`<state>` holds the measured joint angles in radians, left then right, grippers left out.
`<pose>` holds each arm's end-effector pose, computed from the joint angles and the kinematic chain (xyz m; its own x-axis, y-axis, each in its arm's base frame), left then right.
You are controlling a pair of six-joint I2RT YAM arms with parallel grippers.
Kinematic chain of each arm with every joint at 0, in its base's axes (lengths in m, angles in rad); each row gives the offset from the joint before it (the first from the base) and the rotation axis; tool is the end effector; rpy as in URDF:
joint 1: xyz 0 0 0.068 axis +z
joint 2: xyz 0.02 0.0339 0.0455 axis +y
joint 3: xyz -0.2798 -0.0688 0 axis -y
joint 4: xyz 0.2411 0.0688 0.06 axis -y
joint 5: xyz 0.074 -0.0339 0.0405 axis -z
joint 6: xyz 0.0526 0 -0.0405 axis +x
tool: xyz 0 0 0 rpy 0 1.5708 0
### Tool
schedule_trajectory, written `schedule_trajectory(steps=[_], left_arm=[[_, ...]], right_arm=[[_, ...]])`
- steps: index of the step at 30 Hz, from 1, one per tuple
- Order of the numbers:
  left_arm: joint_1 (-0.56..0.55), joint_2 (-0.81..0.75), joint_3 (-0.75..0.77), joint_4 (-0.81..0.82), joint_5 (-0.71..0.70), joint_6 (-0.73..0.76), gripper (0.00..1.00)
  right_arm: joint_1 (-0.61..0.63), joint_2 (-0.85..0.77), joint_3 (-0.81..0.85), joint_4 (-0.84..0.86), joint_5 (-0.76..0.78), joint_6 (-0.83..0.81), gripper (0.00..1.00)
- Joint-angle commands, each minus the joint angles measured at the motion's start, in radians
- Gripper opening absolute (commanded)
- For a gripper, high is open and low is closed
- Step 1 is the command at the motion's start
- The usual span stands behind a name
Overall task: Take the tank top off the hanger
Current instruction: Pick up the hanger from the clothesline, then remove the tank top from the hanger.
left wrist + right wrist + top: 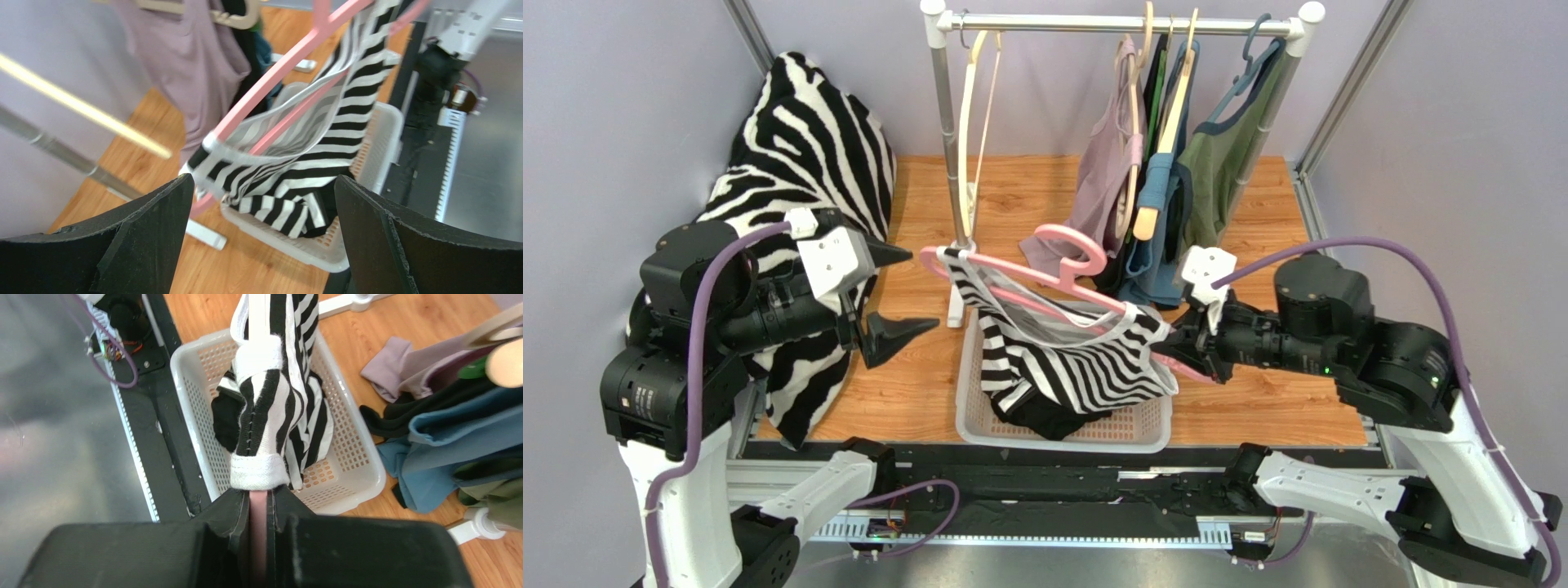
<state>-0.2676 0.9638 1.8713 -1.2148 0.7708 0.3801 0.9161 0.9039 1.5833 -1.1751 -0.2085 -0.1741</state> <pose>0.0560 -0.0533 0.5364 0.0371 0.2658 -0.9633 0.8791 0.4497 0.1579 0.0566 0.0916 0.4718 -0.1316 -0.4498 -0.8834 -0.9237 0.3791 -0.0554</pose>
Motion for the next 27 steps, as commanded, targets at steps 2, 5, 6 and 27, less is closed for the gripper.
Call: schedule_trajectory(steps=[2, 5, 6, 27], left_arm=[[0.004, 0.026, -0.044, -0.052, 0.264, 0.135, 0.94], [0.002, 0.05, -0.073, -0.049, 0.352, 0.16, 0.94], [0.002, 0.053, -0.08, -0.051, 0.367, 0.169, 0.94], [-0.105, 0.084, -0.204, -0.114, 0.421, 0.264, 0.77]], right_arm=[[0.004, -0.005, -0.023, 0.063, -0.123, -0.056, 0.0], [0.003, 0.015, -0.017, 0.077, -0.178, -0.065, 0.0], [0.004, 0.033, -0.005, 0.077, -0.195, -0.065, 0.0], [0.033, 0.012, -0.074, 0.206, -0.209, 0.1, 0.0]])
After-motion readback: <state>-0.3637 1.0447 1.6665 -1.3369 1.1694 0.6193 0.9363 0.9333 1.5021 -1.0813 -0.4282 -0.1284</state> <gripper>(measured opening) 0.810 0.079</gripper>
